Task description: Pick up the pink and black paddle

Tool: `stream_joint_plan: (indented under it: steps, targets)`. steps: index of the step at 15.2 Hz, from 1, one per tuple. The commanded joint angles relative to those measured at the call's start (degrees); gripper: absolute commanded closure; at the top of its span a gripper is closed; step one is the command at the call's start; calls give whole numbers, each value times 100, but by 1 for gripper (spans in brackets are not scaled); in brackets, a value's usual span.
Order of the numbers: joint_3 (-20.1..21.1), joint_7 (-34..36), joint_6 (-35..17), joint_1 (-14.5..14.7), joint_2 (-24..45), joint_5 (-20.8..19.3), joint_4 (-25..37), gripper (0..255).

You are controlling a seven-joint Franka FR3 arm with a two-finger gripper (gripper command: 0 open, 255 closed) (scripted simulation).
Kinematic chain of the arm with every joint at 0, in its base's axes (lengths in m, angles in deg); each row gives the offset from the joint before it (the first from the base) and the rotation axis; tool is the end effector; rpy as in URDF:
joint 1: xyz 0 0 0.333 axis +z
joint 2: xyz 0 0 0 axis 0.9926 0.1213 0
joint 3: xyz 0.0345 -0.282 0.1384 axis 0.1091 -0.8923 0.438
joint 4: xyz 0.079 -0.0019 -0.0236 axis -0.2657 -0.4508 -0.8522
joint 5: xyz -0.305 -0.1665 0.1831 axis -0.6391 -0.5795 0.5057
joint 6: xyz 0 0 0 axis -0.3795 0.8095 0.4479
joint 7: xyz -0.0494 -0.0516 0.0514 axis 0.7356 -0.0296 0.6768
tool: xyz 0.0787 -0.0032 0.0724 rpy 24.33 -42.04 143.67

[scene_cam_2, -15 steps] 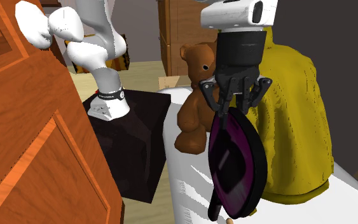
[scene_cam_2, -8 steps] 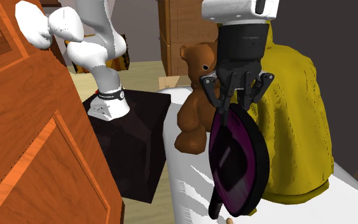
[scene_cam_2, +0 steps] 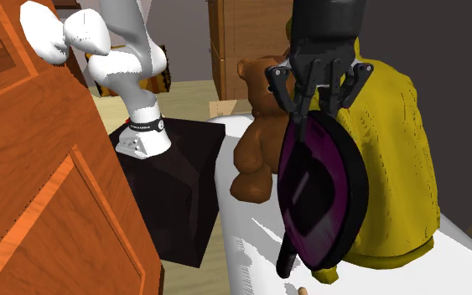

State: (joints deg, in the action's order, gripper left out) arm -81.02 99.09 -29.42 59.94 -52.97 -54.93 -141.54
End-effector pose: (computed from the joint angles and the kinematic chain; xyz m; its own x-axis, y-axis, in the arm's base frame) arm 0.5368 -0.3418 0.5198 0.3721 -0.9087 0.1892 -0.9258 -0.3779 0.0059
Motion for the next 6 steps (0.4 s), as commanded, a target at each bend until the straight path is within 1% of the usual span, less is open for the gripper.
stream_joint_plan:
  steps: [1,4,6]
  targets:
    - [-1,-15,135,-1,-15,2,130,255]
    - [-1,-39,365,-2,-13,11,363,255]
    - [-1,-40,377,-2,-13,11,374,255]
